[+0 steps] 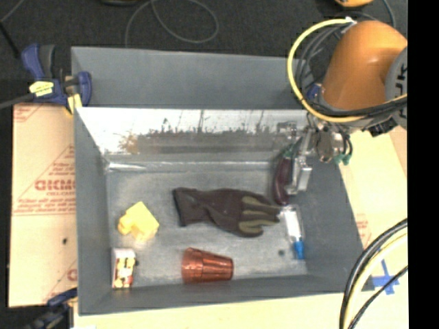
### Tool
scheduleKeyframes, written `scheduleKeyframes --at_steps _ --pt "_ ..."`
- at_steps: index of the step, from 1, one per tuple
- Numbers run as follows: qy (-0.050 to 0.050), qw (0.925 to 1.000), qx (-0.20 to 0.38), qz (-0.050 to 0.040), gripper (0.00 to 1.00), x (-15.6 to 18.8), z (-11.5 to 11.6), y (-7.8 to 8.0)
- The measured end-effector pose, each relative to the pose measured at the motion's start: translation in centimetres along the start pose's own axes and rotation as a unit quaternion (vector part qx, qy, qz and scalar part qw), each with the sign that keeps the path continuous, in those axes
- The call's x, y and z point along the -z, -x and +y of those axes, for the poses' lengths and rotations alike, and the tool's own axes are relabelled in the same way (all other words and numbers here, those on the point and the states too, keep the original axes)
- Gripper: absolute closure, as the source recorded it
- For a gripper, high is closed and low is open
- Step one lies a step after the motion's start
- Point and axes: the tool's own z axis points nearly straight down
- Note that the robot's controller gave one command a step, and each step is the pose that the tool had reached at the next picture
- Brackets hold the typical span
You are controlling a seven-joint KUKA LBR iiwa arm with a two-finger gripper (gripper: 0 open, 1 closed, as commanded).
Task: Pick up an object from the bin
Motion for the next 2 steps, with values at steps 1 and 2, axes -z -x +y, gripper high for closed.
scheduleKeyframes --at_steps 1,2 --pt "-0.001 1.0000 0.001 -0.0038 0.00 0.5 0.0 0.1" --pt "-0.001 1.0000 0.003 -0.0064 0.00 -4.0 -0.4 -1.2"
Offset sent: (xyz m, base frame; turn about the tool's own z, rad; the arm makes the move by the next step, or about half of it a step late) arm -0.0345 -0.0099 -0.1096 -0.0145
